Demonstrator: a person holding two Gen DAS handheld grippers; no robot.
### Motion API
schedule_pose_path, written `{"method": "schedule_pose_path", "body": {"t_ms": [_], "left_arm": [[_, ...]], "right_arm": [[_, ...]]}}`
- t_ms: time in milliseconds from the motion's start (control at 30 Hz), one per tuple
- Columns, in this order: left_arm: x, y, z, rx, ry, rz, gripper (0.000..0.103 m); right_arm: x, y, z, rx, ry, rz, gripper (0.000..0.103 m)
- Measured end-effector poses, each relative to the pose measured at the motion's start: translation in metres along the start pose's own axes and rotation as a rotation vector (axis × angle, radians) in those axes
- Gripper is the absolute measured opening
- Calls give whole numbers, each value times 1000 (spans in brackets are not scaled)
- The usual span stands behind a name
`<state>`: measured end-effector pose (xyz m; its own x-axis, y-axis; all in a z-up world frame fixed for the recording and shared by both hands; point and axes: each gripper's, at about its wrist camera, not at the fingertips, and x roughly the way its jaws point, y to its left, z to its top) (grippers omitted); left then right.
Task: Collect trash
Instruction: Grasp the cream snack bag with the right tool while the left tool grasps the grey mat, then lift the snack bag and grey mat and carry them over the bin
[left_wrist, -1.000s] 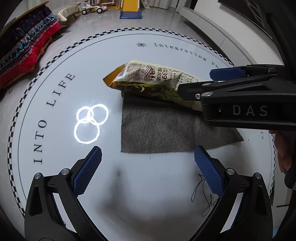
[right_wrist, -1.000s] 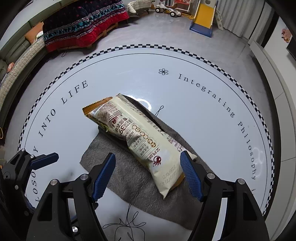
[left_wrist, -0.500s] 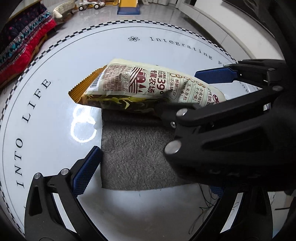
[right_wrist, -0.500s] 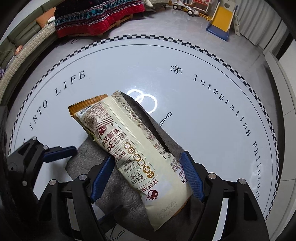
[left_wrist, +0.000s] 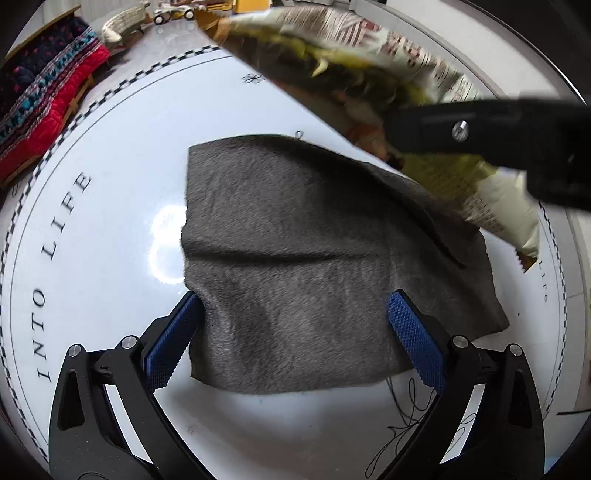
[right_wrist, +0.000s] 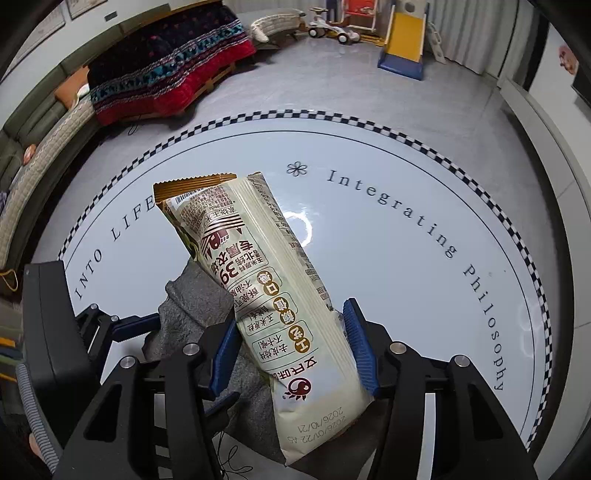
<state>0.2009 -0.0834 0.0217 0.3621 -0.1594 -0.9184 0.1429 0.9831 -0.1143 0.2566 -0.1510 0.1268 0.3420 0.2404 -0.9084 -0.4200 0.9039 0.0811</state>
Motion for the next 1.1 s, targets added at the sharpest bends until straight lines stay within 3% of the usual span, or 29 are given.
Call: {"method": "schedule_pose_path", "body": {"t_ms": [133, 433, 500, 600, 667, 767, 900, 1100], "left_arm": [[11, -19, 5, 69, 31, 82, 97], [5, -20, 4, 53, 33, 89, 95], [4, -19, 0, 67, 19, 82, 86], [-3, -32, -9, 109, -1, 62, 57], [-7, -36, -15, 124, -11, 49, 31], [-11, -34, -23, 119, -25, 29, 16], [-21, -26, -39, 85, -28, -24, 12], [-42, -7, -72, 22, -111, -50, 11]], "right_arm": [[-11, -26, -6, 101, -25, -9, 55], [-22, -45, -25, 160, -44, -6, 55], [-23, -45, -29, 165, -44, -9, 55], [-30, -50, -36, 176, -46, -15, 55], [-34, -50, -40, 184, -50, -13, 55], [-43, -47, -46, 186, -54, -19, 55], [-54, -45, -58, 207, -60, -15, 55], [-72, -30, -82, 228, -69, 4, 56]]}}
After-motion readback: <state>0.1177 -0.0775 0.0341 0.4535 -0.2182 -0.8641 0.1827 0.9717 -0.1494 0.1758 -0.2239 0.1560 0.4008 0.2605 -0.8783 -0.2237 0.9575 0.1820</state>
